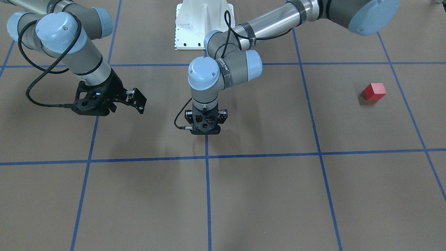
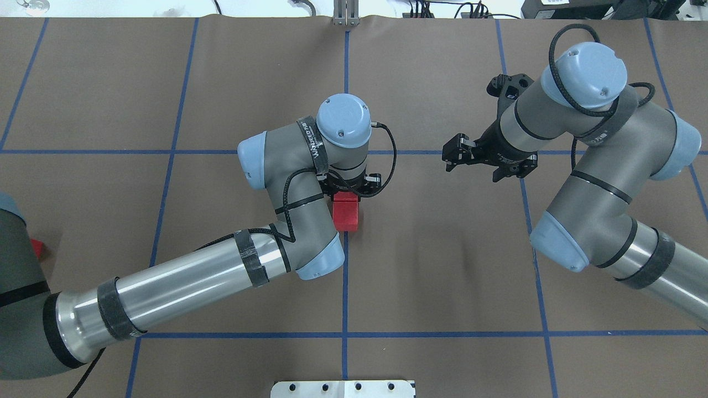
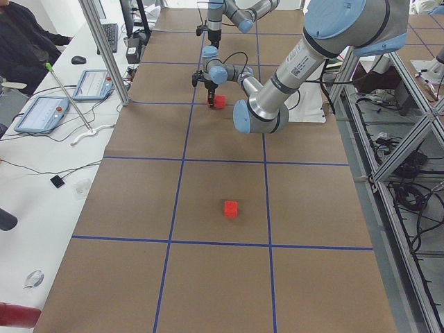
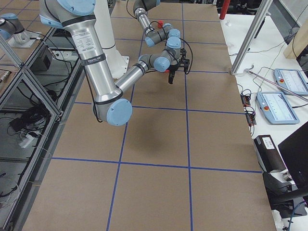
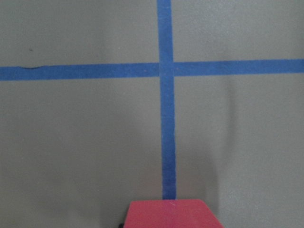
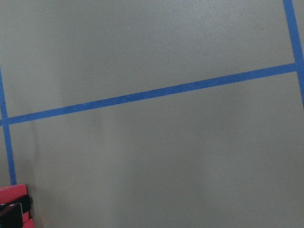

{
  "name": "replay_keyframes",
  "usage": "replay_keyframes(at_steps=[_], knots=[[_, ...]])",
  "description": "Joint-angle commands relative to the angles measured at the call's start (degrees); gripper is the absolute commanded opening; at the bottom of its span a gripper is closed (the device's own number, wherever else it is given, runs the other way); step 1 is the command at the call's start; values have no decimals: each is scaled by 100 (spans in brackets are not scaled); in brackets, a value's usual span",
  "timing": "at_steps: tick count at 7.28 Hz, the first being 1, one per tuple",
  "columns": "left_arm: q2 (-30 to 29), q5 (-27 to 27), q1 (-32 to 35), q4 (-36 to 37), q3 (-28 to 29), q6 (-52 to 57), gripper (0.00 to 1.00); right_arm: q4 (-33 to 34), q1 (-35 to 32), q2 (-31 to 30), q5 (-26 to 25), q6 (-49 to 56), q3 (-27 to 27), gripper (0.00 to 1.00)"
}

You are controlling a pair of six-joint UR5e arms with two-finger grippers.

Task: Form red blocks into L shape at center
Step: 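Lower the cube against the center cube's far side with the left gripper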

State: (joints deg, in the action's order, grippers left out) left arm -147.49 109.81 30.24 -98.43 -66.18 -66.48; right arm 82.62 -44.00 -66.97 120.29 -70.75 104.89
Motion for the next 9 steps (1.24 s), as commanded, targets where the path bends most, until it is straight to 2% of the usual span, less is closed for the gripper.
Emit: replay_keyframes(at_steps=[1,2,3,5,7,8,9], knots=[[1,-4,0,0,0,-6,0,0,-12,0,3,0,5,100],[1,-4,0,0,0,-6,0,0,-12,9,3,0,5,100],[1,5,0,0,0,3,14,-9,-12,9,3,0,5,100],[1,-4,0,0,0,12,64,0,-21,9,3,0,5,100],[1,5,0,0,-9,-6,93,0,-21,17,-6,0,5,100],[-8,5,0,17,-52,-23,99,0,-21,18,-6,0,5,100],[-8,14,26,43,-166,-23,99,0,-21,18,-14,0,5,100]])
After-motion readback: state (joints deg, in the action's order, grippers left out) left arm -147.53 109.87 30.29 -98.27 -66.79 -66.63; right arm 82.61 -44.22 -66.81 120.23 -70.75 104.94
